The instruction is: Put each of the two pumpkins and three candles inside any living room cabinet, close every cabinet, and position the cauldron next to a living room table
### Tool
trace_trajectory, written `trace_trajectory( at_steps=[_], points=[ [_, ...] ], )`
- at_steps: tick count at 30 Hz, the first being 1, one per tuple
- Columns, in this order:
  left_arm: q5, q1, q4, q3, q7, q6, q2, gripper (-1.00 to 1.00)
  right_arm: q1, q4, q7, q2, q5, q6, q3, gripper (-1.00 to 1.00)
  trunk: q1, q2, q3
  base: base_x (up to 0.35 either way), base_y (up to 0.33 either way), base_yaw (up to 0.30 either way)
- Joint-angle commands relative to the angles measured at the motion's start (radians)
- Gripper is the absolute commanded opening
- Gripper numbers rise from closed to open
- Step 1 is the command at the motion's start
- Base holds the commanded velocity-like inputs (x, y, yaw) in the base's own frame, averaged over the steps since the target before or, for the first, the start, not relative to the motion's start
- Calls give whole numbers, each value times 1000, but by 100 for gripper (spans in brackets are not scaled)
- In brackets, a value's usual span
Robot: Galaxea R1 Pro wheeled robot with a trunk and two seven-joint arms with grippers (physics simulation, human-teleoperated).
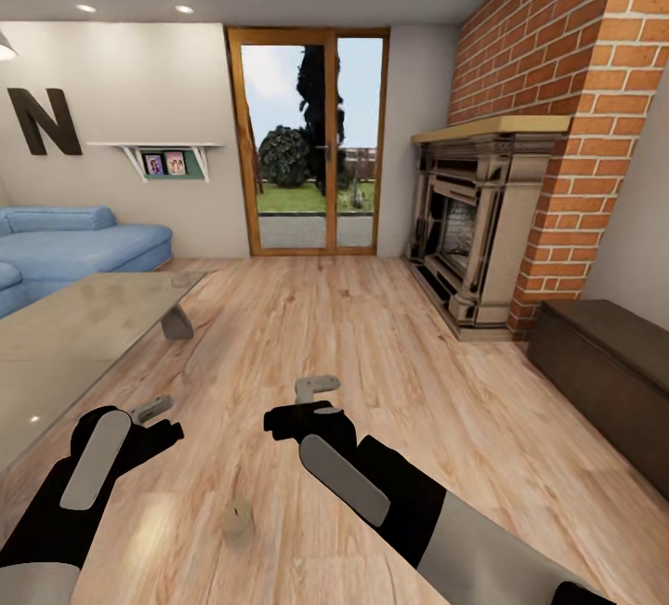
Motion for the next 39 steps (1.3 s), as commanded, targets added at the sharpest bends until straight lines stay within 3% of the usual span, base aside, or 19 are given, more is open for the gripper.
trace_trajectory(
  at_steps=[1,4,7,14,28,39],
  points=[
    [10,-1,-1,0,10,2,0,100,-1,3,-12,1,-8,3,0,100,0,-1,-1,259,177,0],
    [11,-1,-1,0,9,2,0,100,-1,25,-17,2,-18,12,-9,100,0,-1,-1,260,190,0],
    [12,-1,-1,0,9,2,0,100,-1,63,-19,2,-21,16,-43,100,0,-1,-1,260,198,0],
    [12,-1,-1,0,8,2,-1,100,-1,148,-21,2,-22,19,-161,100,0,-1,-1,196,258,0],
    [11,-1,-1,-32,8,2,-6,100,-1,136,-18,1,-19,-2,-182,100,0,-1,-1,253,85,0],
    [12,-1,-1,-45,8,2,-7,100,-1,136,-20,0,-14,-1,-182,100,0,-1,-1,72,162,0]
  ],
)
